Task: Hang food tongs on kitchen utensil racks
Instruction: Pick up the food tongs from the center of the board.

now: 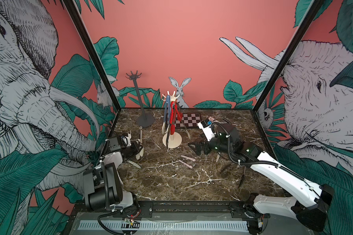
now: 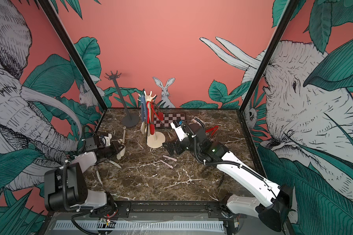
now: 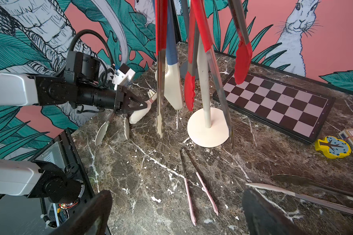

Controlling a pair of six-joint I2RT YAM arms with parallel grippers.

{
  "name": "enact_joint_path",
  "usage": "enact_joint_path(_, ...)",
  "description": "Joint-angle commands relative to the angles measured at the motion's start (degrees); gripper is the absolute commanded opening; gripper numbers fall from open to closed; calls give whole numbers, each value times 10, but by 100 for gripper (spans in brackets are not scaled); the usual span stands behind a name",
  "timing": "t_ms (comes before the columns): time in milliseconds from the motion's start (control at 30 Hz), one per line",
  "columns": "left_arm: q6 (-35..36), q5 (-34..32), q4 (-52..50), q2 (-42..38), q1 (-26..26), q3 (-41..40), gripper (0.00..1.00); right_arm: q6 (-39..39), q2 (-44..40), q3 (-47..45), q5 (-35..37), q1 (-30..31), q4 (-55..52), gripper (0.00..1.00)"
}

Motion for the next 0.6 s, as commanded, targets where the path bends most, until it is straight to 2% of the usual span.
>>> enact_joint_path(0, 40, -2, -10, -60, -6, 28, 7, -9, 1, 11, 11, -3, 16, 99)
enact_joint_path(200, 66, -12, 25, -157, -18, 20, 6, -23, 1, 9, 11, -3, 22, 99)
enact_joint_path(567, 92, 94, 118, -258, -29, 23, 2, -39, 3, 5, 7, -4, 26, 99)
